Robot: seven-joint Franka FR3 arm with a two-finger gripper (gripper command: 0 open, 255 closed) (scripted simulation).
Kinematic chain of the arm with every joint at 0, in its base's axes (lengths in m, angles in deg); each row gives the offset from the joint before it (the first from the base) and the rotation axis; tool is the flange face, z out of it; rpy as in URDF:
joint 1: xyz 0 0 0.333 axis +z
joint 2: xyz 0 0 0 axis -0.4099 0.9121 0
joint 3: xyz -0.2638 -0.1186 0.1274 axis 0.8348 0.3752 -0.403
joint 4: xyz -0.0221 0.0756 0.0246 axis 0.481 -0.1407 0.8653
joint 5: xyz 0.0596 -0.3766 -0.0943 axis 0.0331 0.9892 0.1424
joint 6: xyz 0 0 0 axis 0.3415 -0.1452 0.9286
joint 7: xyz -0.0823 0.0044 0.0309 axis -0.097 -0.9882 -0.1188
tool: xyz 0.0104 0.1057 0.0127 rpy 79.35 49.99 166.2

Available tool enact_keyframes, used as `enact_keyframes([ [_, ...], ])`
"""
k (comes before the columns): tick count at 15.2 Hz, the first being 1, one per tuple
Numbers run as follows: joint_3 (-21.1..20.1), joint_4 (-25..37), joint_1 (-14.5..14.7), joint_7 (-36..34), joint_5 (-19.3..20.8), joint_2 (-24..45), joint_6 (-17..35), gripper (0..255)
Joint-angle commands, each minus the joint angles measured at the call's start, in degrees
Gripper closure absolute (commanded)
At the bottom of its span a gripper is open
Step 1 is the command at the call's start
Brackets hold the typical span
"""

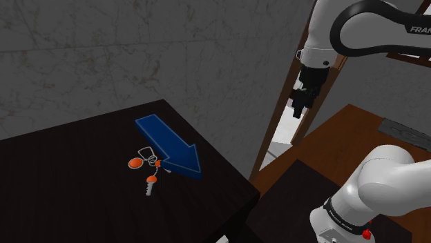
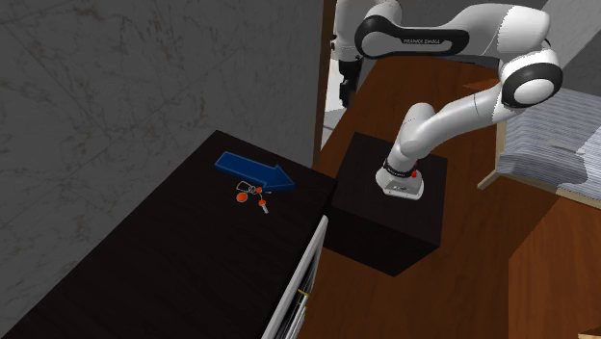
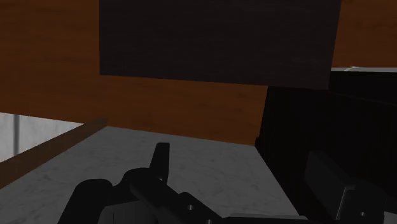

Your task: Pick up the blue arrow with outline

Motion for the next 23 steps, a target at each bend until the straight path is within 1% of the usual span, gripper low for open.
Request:
enact_keyframes([
  [1, 0.0, 0.0, 0.0, 0.0, 0.0, 0.0, 0.0, 0],
  [7, -6.6, 3.6, 2.7, -7.5, -5.6, 5.5, 3.1, 0],
  [13, -12.9, 9.4, 4.5, -14.8, -9.2, 12.7, 6.3, 0],
  [18, -18.1, 15.8, 5.5, -21.0, -10.4, 19.8, 8.7, 0],
  [23, -23.2, 23.8, 6.2, -27.6, -9.6, 28.1, 10.5, 0],
])
